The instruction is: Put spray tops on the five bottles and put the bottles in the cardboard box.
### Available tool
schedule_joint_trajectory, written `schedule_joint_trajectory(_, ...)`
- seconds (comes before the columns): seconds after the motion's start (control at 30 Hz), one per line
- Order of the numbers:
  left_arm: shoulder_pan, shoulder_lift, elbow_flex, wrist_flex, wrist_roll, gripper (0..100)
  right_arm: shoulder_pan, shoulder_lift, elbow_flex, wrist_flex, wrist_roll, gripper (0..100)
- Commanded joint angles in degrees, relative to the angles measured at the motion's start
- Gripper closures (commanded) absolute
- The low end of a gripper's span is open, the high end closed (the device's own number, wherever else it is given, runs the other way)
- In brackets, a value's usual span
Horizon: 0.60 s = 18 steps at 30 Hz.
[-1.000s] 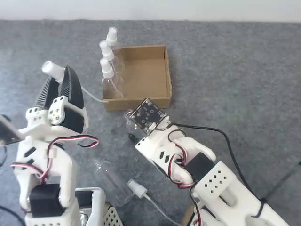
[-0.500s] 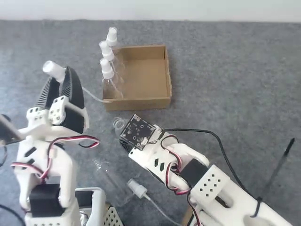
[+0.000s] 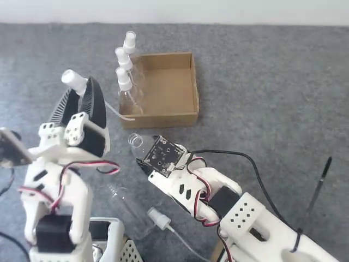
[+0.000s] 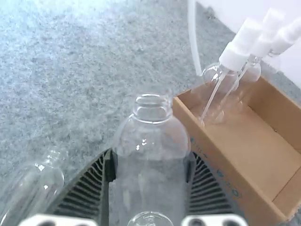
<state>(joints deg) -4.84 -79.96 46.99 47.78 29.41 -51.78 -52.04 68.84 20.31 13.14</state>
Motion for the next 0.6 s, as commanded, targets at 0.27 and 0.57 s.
schedule_joint_trajectory(0.27,3.0,-10.0,-1.9,3.5,-5.1,99,2.1,-1.6,-0.4,-1.7,0.8,97.5)
schedule_joint_trajectory(0.57,7.6,-10.4,0.4,5.9,-8.3,99,2.3,-2.0,-0.4,-1.7,0.8,97.5)
